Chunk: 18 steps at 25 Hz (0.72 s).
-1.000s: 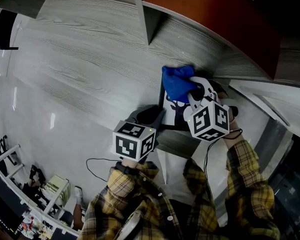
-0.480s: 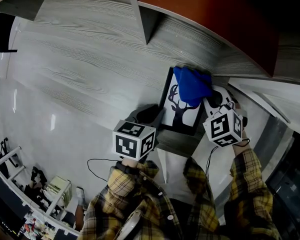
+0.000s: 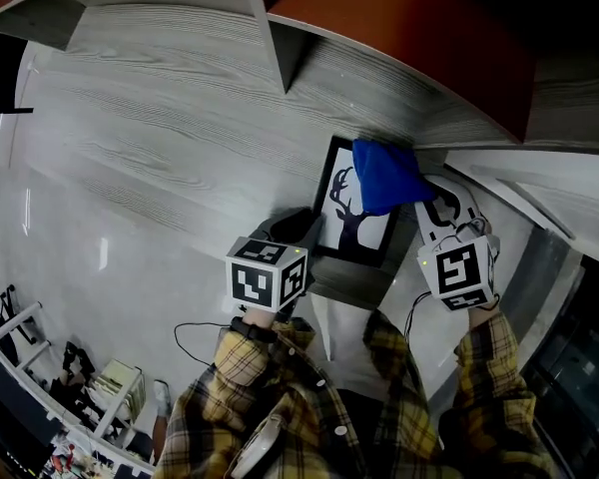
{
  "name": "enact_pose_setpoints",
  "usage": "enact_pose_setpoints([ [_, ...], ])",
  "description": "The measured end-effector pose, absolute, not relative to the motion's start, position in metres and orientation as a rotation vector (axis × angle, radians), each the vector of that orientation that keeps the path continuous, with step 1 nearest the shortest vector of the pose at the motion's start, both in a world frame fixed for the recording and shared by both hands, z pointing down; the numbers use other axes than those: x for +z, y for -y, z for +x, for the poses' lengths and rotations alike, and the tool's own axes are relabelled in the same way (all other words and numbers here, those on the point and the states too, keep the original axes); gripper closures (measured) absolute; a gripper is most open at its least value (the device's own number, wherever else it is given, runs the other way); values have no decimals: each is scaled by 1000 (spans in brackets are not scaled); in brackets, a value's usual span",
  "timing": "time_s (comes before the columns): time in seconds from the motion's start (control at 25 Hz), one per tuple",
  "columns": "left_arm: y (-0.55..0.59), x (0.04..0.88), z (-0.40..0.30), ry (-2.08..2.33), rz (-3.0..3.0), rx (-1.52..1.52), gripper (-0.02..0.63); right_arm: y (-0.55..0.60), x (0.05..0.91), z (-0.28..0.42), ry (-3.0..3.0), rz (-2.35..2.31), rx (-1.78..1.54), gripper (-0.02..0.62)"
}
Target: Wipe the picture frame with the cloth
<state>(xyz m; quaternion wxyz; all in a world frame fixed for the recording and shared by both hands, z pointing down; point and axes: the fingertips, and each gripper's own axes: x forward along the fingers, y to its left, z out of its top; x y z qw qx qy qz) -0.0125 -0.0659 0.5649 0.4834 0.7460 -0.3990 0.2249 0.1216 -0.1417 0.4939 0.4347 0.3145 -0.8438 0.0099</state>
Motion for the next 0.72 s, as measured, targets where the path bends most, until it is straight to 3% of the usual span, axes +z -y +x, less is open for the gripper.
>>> enact_pose_setpoints([
  [0.32, 61, 566, -13, 1011, 1796, 624, 522, 133, 408, 84, 2111, 779, -133, 562],
  [0.72, 61, 563, -9, 952, 1831, 601, 522, 97, 539, -4, 2202, 408, -52, 561],
])
